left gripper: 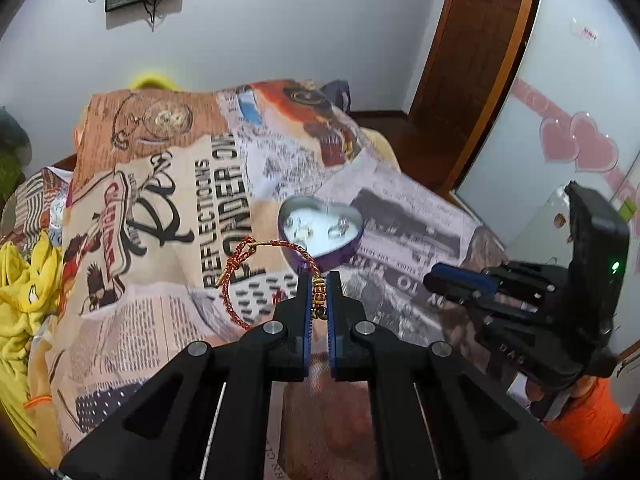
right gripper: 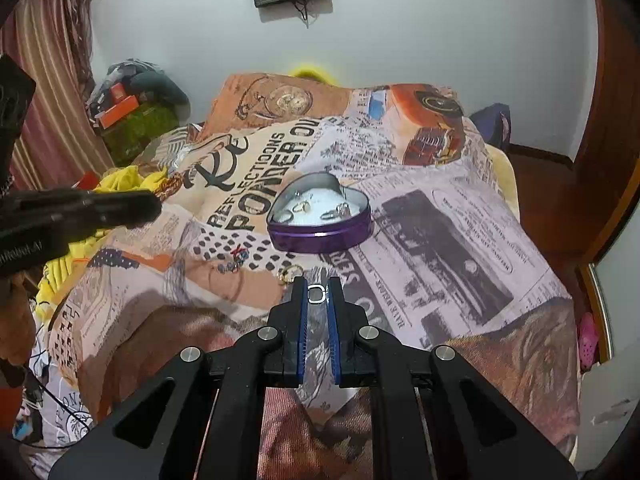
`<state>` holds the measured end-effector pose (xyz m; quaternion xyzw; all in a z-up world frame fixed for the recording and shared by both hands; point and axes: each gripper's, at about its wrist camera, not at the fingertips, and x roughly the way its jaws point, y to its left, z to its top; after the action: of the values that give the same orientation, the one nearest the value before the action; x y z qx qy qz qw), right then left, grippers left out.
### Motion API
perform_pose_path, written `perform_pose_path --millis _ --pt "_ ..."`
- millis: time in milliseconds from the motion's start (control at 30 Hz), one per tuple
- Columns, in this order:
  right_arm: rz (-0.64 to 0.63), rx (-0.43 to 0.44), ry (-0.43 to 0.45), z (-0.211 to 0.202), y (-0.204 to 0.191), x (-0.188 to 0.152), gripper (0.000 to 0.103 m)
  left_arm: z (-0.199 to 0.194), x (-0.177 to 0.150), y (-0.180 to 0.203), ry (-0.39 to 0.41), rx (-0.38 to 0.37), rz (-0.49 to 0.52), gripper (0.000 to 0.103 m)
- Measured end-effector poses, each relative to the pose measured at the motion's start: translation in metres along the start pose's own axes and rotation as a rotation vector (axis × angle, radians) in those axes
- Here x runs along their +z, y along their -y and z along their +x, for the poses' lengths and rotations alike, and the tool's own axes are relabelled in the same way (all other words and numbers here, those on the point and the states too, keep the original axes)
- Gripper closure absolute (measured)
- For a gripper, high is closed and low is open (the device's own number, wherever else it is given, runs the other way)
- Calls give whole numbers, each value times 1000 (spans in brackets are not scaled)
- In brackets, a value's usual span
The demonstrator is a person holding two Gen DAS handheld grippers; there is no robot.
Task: Organize jewelry
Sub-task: 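Carry the bracelet into the tin with the left gripper while the right gripper lowers its earring in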
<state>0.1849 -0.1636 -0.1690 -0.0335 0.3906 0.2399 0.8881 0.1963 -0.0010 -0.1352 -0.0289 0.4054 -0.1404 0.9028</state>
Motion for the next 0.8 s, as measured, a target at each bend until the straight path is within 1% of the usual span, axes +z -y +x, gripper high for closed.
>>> perform_pose_path --millis 133,267,400,800 --pt "-9 -6 14 1 0 8 95 -1 10 1 27 -3 -1 98" --pt "-8 -4 37 1 2 17 95 5 19 1 35 -2 0 98" --pt "-6 1 48 3 5 23 95 13 25 2 43 -20 -8 98" --pt "4 -8 61 15 17 38 95 52 41 4 18 -48 16 98"
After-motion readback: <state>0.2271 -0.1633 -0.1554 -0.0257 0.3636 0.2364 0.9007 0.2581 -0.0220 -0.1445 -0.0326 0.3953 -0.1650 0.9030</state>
